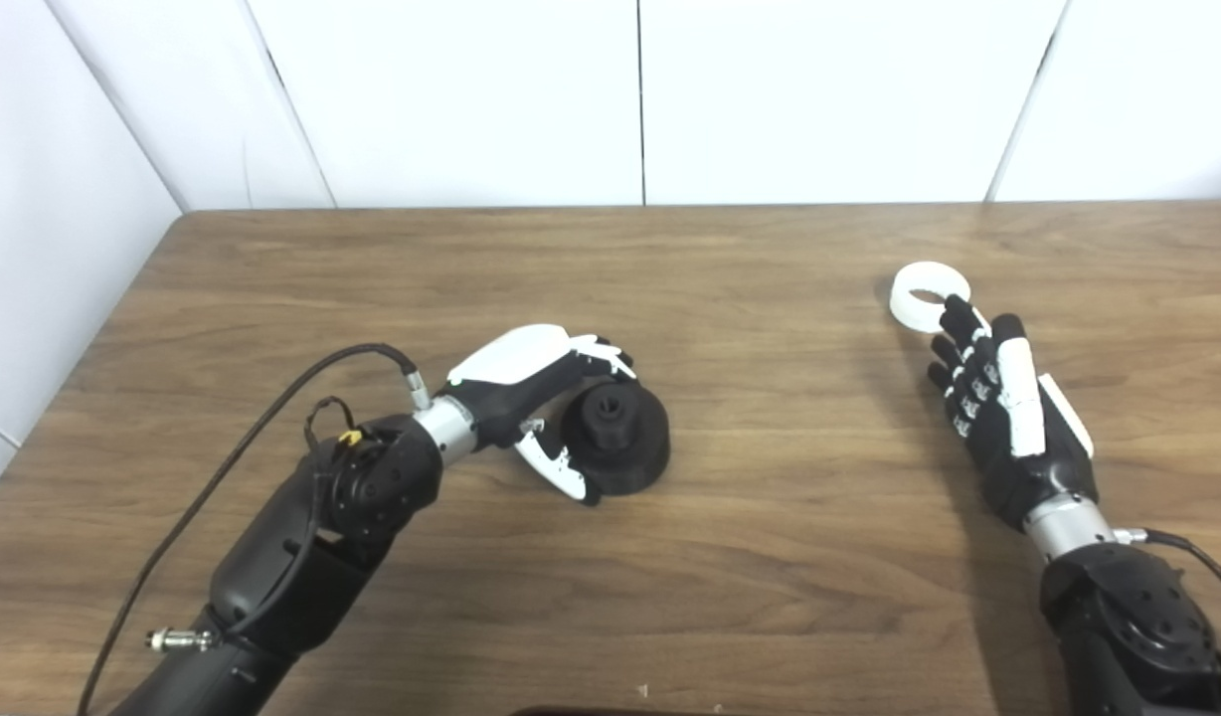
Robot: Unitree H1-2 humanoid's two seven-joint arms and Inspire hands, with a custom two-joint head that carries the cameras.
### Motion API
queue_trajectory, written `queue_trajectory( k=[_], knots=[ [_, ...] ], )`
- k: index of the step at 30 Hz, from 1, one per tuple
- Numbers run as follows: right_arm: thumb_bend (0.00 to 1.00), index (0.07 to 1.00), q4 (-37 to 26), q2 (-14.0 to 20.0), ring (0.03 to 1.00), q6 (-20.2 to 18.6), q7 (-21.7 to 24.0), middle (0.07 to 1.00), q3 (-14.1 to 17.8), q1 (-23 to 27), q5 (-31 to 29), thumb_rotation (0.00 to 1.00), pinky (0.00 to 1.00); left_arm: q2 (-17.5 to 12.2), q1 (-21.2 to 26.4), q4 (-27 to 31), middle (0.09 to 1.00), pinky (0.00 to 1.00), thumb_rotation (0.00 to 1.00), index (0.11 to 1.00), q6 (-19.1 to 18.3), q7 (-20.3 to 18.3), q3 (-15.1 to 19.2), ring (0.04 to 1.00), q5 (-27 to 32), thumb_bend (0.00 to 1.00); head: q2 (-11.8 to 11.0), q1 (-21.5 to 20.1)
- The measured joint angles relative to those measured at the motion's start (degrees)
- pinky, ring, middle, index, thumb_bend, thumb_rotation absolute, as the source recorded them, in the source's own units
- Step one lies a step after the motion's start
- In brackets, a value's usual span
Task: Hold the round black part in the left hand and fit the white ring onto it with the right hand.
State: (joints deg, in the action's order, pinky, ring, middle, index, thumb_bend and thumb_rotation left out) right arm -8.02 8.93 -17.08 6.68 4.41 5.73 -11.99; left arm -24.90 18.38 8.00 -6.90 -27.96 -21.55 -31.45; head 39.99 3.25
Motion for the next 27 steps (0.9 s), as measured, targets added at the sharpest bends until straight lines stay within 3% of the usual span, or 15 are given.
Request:
queue_trajectory(
  k=[13,27],
  knots=[
    [0.61,0.978,-0.93,-0.01,1.0,-1.62,-0.1,1.0,-0.06,0.04,0.02,1.0,1.0,2.78,-4.5,7.08,0.91,0.9,0.08,0.496,0.58,-0.84,-4.5,0.971,-1.55,0.52,0.7,-0.7],
    [0.63,0.983,-1.47,-0.07,1.0,-2.51,-0.12,1.0,-0.06,0.07,-0.02,1.0,1.0,2.54,-4.69,10.27,0.907,0.95,0.07,0.496,1.8,-2.46,-7.89,0.969,-4.07,0.52,1.58,-0.44]
  ],
)
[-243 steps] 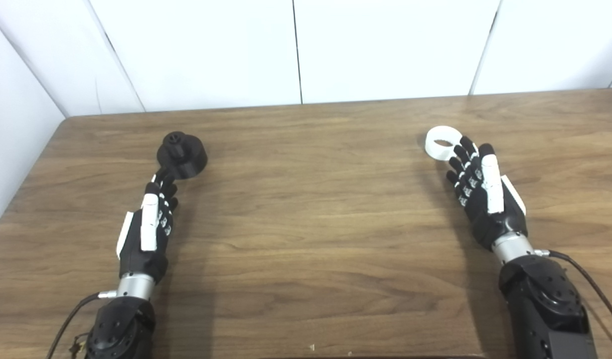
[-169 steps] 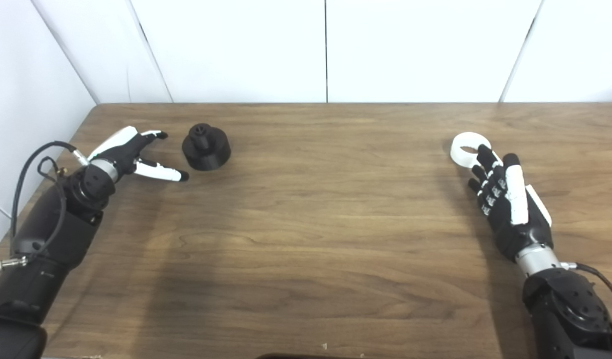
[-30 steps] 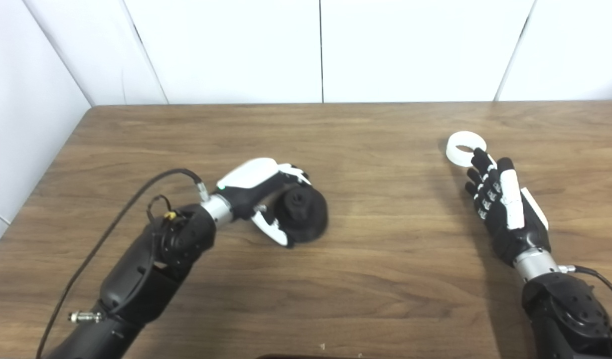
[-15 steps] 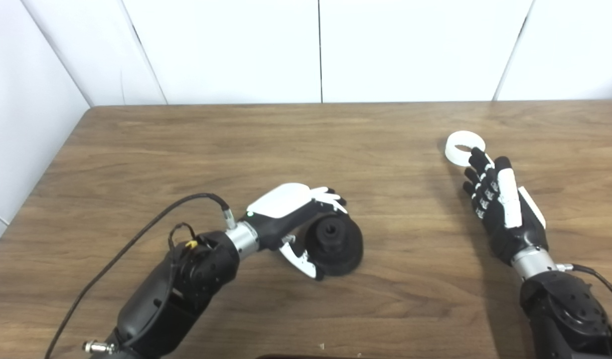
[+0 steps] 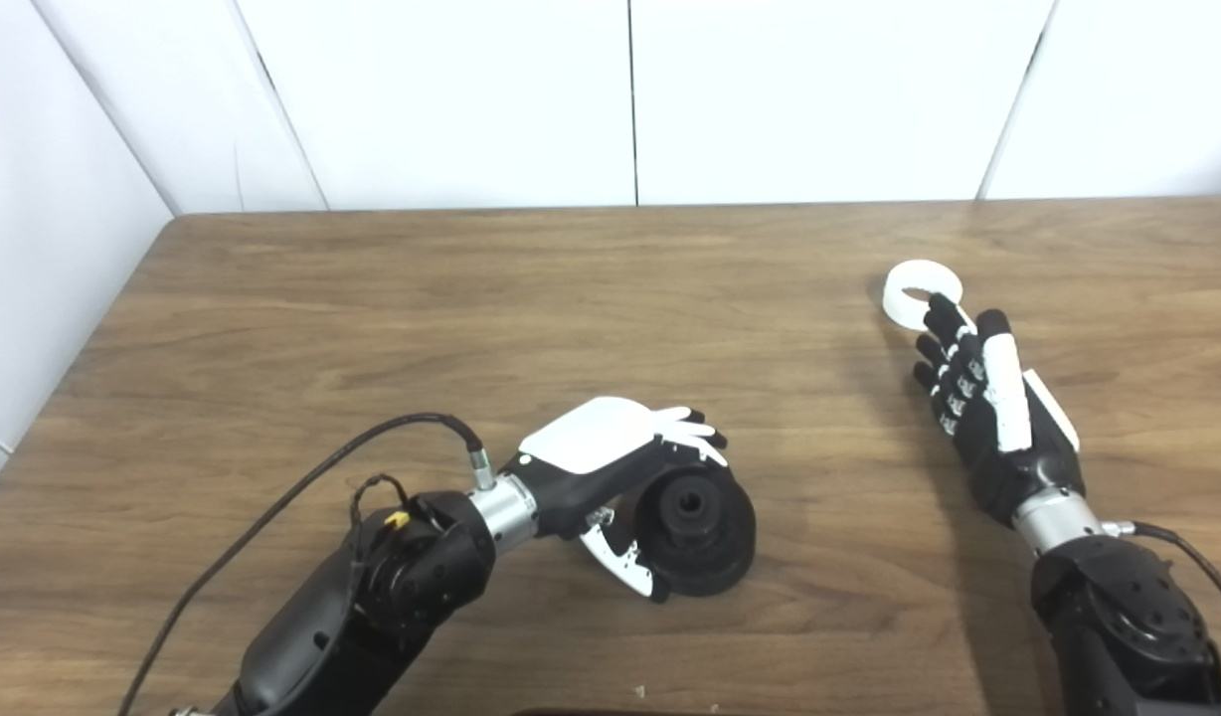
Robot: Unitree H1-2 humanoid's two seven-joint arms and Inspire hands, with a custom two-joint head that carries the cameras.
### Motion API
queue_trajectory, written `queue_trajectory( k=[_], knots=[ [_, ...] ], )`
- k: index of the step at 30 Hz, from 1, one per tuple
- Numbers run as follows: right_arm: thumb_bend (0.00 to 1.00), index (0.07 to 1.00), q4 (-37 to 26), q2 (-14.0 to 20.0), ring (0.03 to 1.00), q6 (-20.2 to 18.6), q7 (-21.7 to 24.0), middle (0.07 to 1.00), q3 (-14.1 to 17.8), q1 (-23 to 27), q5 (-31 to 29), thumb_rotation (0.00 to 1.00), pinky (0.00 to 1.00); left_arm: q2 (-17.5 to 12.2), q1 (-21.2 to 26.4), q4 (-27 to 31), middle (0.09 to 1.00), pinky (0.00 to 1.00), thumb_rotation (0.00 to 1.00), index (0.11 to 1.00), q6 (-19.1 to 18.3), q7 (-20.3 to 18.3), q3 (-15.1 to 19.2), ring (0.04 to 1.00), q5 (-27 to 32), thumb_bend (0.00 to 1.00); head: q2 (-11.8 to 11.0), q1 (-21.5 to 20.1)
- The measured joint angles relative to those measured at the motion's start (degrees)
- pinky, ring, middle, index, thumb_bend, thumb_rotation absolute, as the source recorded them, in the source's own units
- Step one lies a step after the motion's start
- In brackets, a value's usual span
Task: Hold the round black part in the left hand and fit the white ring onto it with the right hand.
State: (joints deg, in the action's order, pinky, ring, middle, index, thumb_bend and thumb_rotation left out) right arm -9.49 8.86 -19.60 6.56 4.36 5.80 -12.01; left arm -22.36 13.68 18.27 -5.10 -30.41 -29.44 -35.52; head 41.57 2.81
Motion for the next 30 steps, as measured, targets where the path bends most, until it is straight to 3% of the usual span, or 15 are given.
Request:
queue_trajectory(
  k=[14,16,17,18,20,26,30],
  knots=[
    [0.6,0.96,-0.24,-0.27,1.0,-0.25,-0.08,0.989,0.04,-0.02,0.2,1.0,1.0,-0.34,0.94,0.45,0.916,0.96,0.07,0.496,0.95,-2.61,-0.42,0.975,-0.65,0.52,0.44,0.44],
    [0.61,0.922,-0.34,-0.35,0.97,-0.01,-0.92,0.953,-0.02,-0.02,1.81,0.85,0.94,-0.34,0.94,0.46,0.917,0.96,0.07,0.496,0.95,-2.66,-0.4,0.976,-0.66,0.52,0.53,0.27],
    [0.61,0.892,-0.41,-0.35,0.92,0.4,-1.51,0.921,-0.29,-0.01,3.44,0.71,0.85,-0.34,0.94,0.46,0.919,0.96,0.07,0.496,0.94,-2.7,-0.38,0.978,-0.65,0.52,0.53,0.26],
    [0.62,0.871,-0.63,-0.06,0.892,0.91,-2.66,0.902,-1.18,0.0,6.97,0.63,0.8,-0.34,0.94,0.46,0.921,0.96,0.07,0.496,0.94,-2.72,-0.37,0.98,-0.65,0.52,0.53,-0.08],
    [0.7,0.795,-0.99,1.33,0.869,2.68,-4.32,0.865,-2.95,0.12,13.39,0.42,0.81,-0.34,0.94,0.46,0.924,0.96,0.07,0.496,0.93,-2.79,-0.34,0.983,-0.64,0.52,0.35,-0.26],
    [0.8,0.738,-1.99,7.73,0.895,4.57,-6.23,0.874,-5.87,6.07,27.41,0.36,0.86,-0.44,0.95,0.44,0.923,0.96,0.07,0.496,0.97,-2.85,-0.25,0.977,-0.62,0.52,0.26,-0.44],
    [0.82,0.73,-2.42,10.01,0.899,4.49,-5.57,0.879,-7.54,10.77,32.13,0.35,0.87,-0.43,0.95,0.4,0.923,0.96,0.07,0.496,1.15,-2.85,-0.25,0.978,-0.44,0.52,0.26,-0.44]
  ],
)
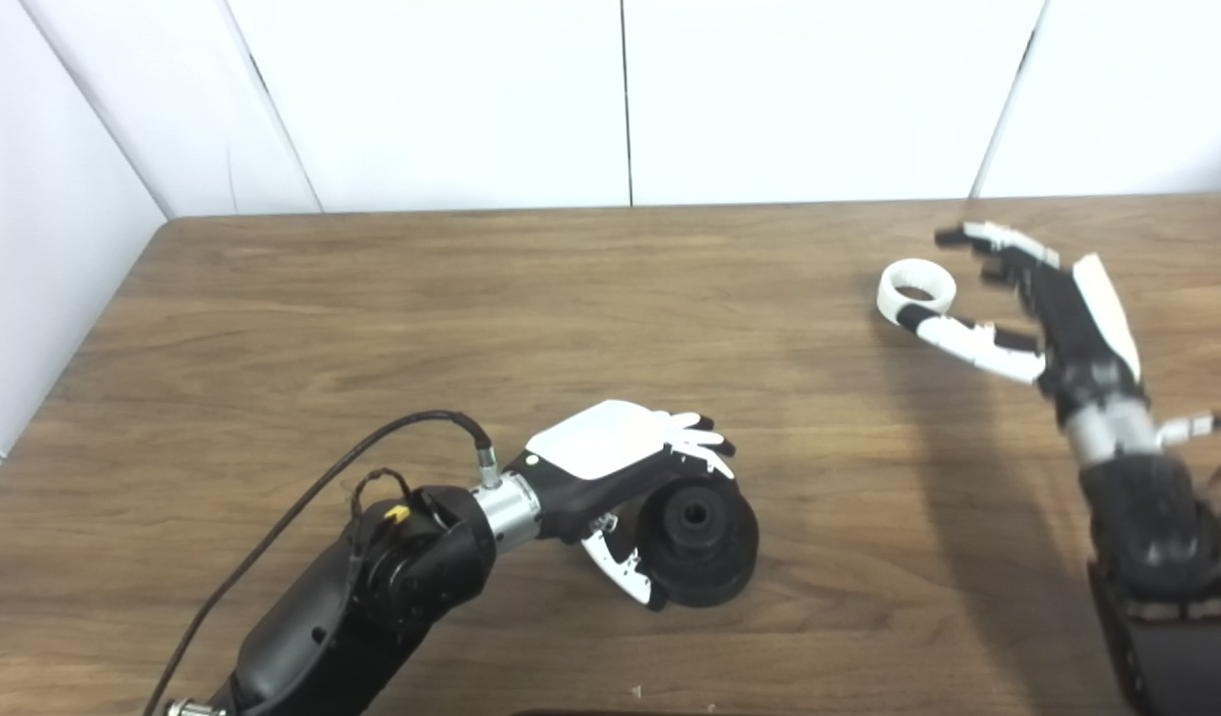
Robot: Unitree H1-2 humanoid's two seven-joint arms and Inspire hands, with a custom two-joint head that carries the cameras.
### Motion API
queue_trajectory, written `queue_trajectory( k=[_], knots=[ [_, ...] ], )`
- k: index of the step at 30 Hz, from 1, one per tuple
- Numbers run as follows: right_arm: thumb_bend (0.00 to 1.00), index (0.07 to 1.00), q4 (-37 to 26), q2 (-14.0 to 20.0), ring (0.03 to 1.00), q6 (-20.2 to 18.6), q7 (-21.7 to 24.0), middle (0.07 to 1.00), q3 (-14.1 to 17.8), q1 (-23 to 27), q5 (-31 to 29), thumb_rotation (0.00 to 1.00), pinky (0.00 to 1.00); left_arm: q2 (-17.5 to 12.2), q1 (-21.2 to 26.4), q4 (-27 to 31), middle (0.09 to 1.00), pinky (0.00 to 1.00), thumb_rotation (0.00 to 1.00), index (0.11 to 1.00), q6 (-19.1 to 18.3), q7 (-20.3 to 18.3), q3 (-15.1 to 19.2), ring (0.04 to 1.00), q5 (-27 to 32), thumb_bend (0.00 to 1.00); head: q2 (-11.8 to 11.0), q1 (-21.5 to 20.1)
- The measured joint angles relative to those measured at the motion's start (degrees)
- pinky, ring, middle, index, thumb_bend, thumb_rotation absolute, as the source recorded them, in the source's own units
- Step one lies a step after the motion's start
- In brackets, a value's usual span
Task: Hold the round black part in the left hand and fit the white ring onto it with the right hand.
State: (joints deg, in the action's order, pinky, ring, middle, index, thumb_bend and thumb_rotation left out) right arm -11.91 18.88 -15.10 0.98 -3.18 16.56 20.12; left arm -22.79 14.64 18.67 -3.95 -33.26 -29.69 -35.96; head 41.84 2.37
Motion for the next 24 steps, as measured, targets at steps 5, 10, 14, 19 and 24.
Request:
queue_trajectory(
  k=[5,10,14,19,24],
  knots=[
    [0.86,0.702,1.45,1.1,0.935,0.41,1.6,0.885,-1.84,3.05,3.61,0.32,0.9,0.01,0.19,-0.35,0.923,0.95,0.07,0.496,0.6,0.07,-0.03,0.98,0.05,0.52,-0.35,-0.35],
    [0.89,0.701,6.58,3.9,0.958,0.4,4.1,0.9,-3.03,7.66,5.99,0.31,0.91,0.0,0.22,-0.41,0.922,0.95,0.07,0.496,0.63,0.06,-0.01,0.979,0.08,0.52,-0.53,-0.61],
    [0.93,0.706,9.22,4.39,0.984,0.18,5.98,0.917,-4.38,10.19,7.4,0.3,0.93,0.01,0.23,-0.65,0.925,0.95,0.07,0.496,1.07,0.06,0.07,0.98,0.38,0.52,-0.88,-1.23],
    [0.96,0.705,14.54,4.29,1.0,-0.21,6.46,0.933,-6.28,10.63,9.54,0.28,0.98,0.02,0.25,-0.85,0.929,0.96,0.07,0.496,1.19,0.13,0.11,0.986,0.46,0.52,-1.14,-1.67],
    [0.96,0.714,17.72,4.29,1.0,-0.52,6.45,0.949,-6.94,11.57,10.9,0.28,1.0,0.01,0.24,-0.85,0.923,0.95,0.07,0.496,1.01,0.08,0.21,0.98,0.51,0.52,-1.32,-1.58]
  ],
)
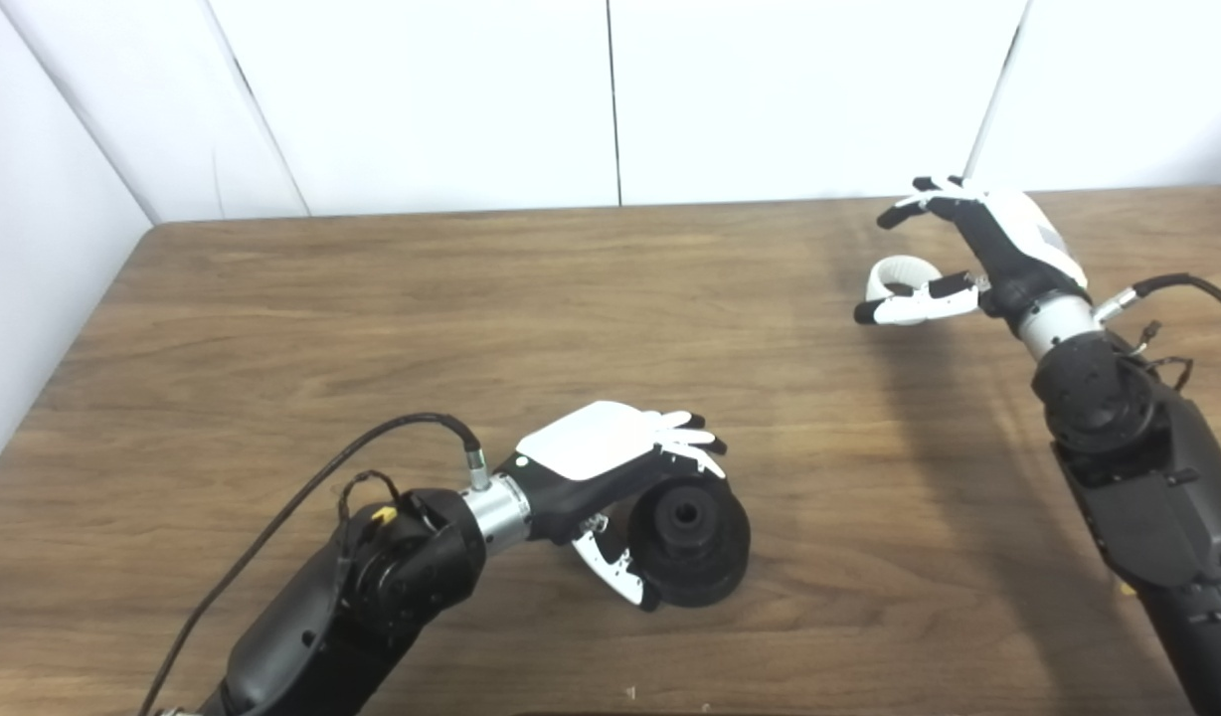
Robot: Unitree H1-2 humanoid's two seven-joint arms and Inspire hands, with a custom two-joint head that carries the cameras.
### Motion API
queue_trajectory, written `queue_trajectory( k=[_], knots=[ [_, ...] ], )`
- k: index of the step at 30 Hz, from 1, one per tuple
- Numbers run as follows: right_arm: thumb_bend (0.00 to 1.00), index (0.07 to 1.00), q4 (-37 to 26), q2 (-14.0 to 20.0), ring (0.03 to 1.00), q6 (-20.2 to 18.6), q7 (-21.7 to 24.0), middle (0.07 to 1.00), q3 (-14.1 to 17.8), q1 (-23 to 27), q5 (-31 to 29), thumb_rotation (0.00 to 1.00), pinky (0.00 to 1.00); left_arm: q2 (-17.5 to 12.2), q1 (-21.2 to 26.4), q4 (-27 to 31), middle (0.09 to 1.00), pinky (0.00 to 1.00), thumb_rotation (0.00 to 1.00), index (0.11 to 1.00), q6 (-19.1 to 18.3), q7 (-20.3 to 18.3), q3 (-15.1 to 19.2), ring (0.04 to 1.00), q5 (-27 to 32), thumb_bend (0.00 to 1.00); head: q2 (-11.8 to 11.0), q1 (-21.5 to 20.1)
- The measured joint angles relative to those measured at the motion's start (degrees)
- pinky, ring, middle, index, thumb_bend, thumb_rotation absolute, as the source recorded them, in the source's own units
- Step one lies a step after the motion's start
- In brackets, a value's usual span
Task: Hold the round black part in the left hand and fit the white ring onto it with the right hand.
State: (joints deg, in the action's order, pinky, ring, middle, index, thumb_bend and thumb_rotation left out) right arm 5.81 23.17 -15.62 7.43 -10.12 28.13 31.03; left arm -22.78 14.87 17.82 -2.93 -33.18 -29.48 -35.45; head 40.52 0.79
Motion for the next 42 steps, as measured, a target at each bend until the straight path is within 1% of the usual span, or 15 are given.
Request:
queue_trajectory(
  k=[1,2,3,10,14,19,23,31,38,42],
  knots=[
    [0.96,0.717,1.29,0.01,1.0,0.16,-0.04,0.953,-0.32,0.68,0.23,0.28,1.0,0.0,0.0,-0.02,0.921,0.95,0.07,0.496,0.0,0.0,0.01,0.978,-0.01,0.52,-0.09,0.0],
    [0.96,0.723,3.96,0.02,1.0,0.19,-0.04,0.959,-0.66,1.79,0.85,0.28,1.0,0.0,0.0,-0.06,0.92,0.95,0.07,0.496,0.03,0.01,0.01,0.978,-0.03,0.52,-0.09,-0.09],
    [0.96,0.726,4.85,0.06,1.0,0.12,-0.03,0.962,-0.7,2.08,0.94,0.28,1.0,0.01,0.0,-0.08,0.92,0.96,0.07,0.496,0.03,0.01,0.0,0.979,-0.03,0.52,-0.09,-0.09],
    [0.97,0.731,8.64,1.12,1.0,0.02,2.17,0.97,-2.36,2.66,1.84,0.31,1.0,0.14,-0.03,-0.21,0.917,0.96,0.07,0.495,0.51,0.06,0.15,0.977,0.16,0.52,-0.09,-0.26],
    [0.98,0.74,9.36,2.21,1.0,0.0,2.34,0.969,-2.37,2.66,2.15,0.34,1.0,0.13,-0.04,-0.48,0.919,0.95,0.07,0.496,1.16,0.1,0.36,0.975,0.22,0.52,-0.44,-0.26],
    [0.97,0.747,10.7,2.83,1.0,0.07,2.04,0.968,-2.29,2.72,2.12,0.35,1.0,0.14,-0.05,-0.52,0.921,0.96,0.07,0.495,1.43,0.1,0.43,0.979,0.22,0.52,-0.44,-0.09],
    [0.96,0.753,11.05,2.85,1.0,0.03,2.09,0.967,-2.29,2.75,1.99,0.34,1.0,0.21,-0.12,-0.52,0.921,0.97,0.07,0.495,1.38,0.1,0.48,0.982,0.22,0.52,-0.61,-0.17],
    [0.94,0.763,12.15,2.79,1.0,0.07,1.92,0.966,-1.85,3.12,1.61,0.32,1.0,0.37,-0.49,-0.52,0.925,0.95,0.07,0.496,1.29,0.1,0.86,0.982,0.37,0.52,-0.79,0.0],
    [0.94,0.766,12.54,2.34,1.0,0.02,1.67,0.967,-0.9,3.17,0.51,0.33,1.0,0.37,-0.52,-0.52,0.923,0.94,0.07,0.496,1.32,0.1,0.87,0.983,0.37,0.52,-0.7,0.0],
    [0.94,0.765,12.17,1.97,1.0,0.03,1.66,0.969,-0.61,3.14,-0.41,0.33,1.0,0.37,-0.52,-0.57,0.918,0.92,0.07,0.496,1.35,0.17,0.86,0.977,0.35,0.52,-0.79,0.0]
  ],
)
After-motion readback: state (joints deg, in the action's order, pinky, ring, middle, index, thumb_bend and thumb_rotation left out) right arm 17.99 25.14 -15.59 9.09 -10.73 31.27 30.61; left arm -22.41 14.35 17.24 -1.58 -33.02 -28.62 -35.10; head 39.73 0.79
